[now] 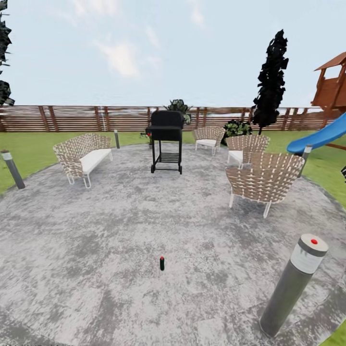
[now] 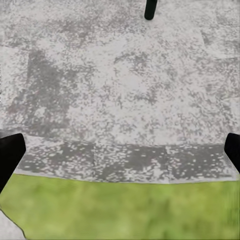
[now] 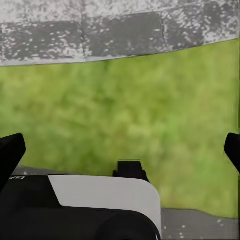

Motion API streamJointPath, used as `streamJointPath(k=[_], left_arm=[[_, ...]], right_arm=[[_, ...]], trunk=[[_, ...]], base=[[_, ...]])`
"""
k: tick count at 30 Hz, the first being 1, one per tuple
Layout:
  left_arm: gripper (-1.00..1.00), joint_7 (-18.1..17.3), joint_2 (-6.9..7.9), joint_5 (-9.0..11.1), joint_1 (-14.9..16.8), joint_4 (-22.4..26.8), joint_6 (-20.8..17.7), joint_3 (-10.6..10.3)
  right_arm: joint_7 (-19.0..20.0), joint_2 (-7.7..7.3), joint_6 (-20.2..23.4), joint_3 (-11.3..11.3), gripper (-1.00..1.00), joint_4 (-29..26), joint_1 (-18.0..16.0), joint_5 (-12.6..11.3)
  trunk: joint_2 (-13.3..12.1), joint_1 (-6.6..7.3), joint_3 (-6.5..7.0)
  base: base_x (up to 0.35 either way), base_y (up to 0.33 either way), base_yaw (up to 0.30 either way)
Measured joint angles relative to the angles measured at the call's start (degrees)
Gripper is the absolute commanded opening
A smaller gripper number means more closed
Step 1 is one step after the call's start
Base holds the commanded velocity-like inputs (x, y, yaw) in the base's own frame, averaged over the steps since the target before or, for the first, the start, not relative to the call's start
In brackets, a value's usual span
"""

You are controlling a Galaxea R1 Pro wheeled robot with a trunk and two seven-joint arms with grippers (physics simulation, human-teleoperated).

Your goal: Pick up the pesticide atomizer in the garden and spray insectifuge to fully cover both potted plants in the garden.

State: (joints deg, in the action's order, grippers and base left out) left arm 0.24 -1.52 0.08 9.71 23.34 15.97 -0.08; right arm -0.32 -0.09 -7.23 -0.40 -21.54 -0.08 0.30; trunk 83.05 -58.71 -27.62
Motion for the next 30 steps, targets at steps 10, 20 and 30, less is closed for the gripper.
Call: streamJointPath(k=[10,20,30], left_arm=[[1.00,0.0,0.03,0.1,0.0,0.0,-0.1,0.1],[1.00,0.0,0.03,0.1,0.0,0.0,0.0,0.0],[1.00,0.0,-0.01,-0.1,0.0,0.0,0.0,0.0]], right_arm=[[0.0,0.00,0.0,0.1,1.00,0.0,0.0,0.1],[0.0,0.00,0.0,0.0,1.00,0.0,0.0,0.0],[0.0,-0.13,0.0,-0.1,1.00,0.0,0.0,0.0]], trunk=[[0.0,0.00,0.00],[0.0,-0.02,0.00],[0.0,-0.02,0.00]], base=[[0.216,-0.193,0.098],[0.090,-0.005,0.001],[0.011,0.000,0.000]])
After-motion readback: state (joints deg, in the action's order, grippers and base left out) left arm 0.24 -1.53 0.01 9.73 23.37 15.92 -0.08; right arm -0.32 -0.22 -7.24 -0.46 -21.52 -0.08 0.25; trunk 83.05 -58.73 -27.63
